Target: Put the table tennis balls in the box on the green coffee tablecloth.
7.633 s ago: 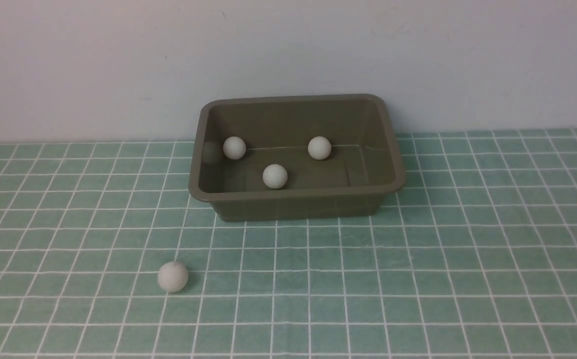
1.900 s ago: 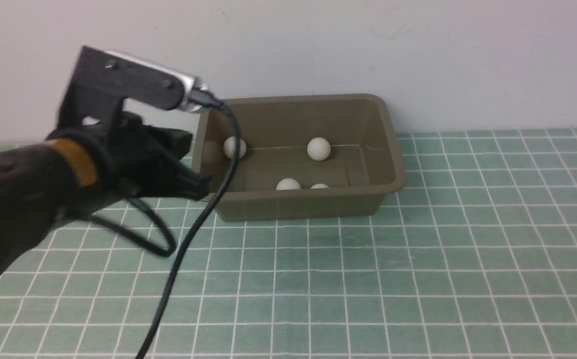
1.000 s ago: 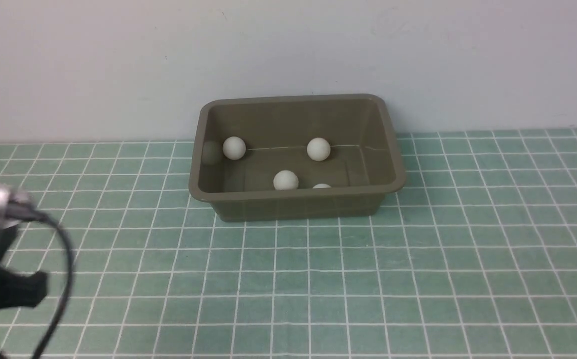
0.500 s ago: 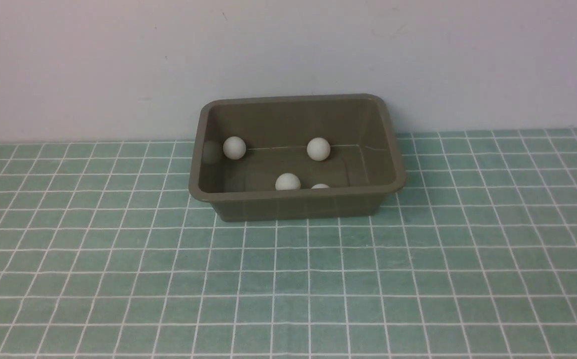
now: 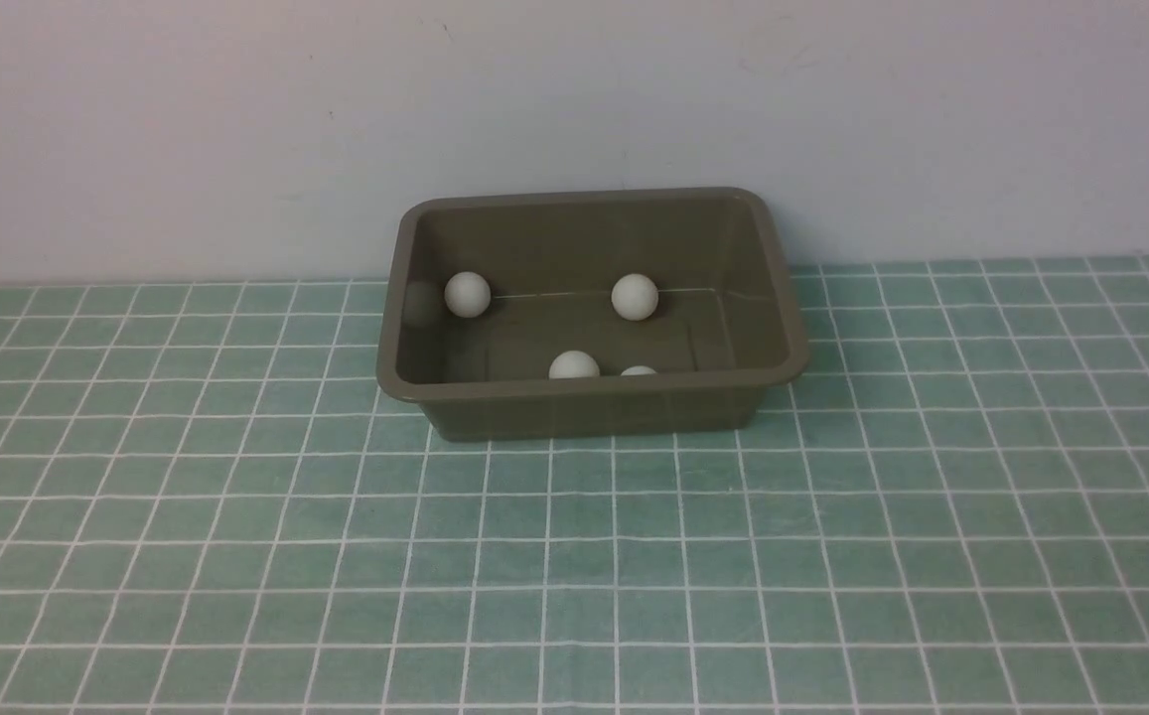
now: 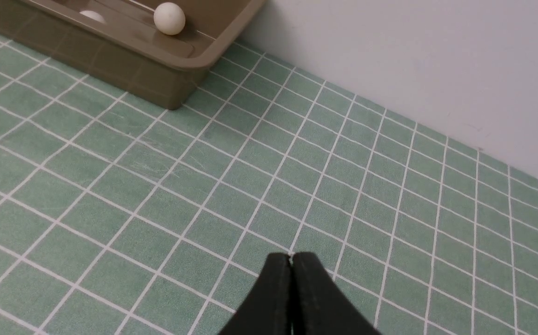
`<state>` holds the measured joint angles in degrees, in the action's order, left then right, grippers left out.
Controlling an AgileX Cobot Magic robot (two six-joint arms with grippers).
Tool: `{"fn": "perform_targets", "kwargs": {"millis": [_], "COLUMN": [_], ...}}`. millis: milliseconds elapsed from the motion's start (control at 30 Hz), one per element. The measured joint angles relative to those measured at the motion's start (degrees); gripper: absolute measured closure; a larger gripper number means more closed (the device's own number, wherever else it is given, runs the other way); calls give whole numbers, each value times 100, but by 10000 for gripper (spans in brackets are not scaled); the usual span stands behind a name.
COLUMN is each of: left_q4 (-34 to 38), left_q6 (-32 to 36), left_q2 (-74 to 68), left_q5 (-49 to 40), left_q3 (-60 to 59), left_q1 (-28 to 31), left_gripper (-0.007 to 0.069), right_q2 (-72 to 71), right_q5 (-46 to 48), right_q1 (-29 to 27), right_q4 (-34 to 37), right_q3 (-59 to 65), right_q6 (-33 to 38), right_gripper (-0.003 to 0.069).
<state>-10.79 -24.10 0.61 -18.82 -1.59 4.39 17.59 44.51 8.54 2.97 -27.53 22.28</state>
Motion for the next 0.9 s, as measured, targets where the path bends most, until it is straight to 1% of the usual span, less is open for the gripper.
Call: {"fn": "perform_targets", "kwargs": {"millis": [33,100,233,400,900], "left_q4": [293,569,843,876,876], "left_q6": [0,0,-2,-2,-2], "left_q2": [0,0,0,0,0], "left_q5": [0,0,-86,-259,-276], "left_q3": [0,0,0,0,0], "left_q1": [0,0,1,6,6], "left_gripper": [629,629,629,629,629], "right_q2": [0,0,0,0,0], "right_q5": [0,0,6,6,11], "right_q1": [0,0,0,0,0], "right_q4": [0,0,0,0,0], "right_q3": [0,0,0,0,0], "right_q6": [0,0,0,0,0], "right_gripper": [675,675,675,675,675]}}
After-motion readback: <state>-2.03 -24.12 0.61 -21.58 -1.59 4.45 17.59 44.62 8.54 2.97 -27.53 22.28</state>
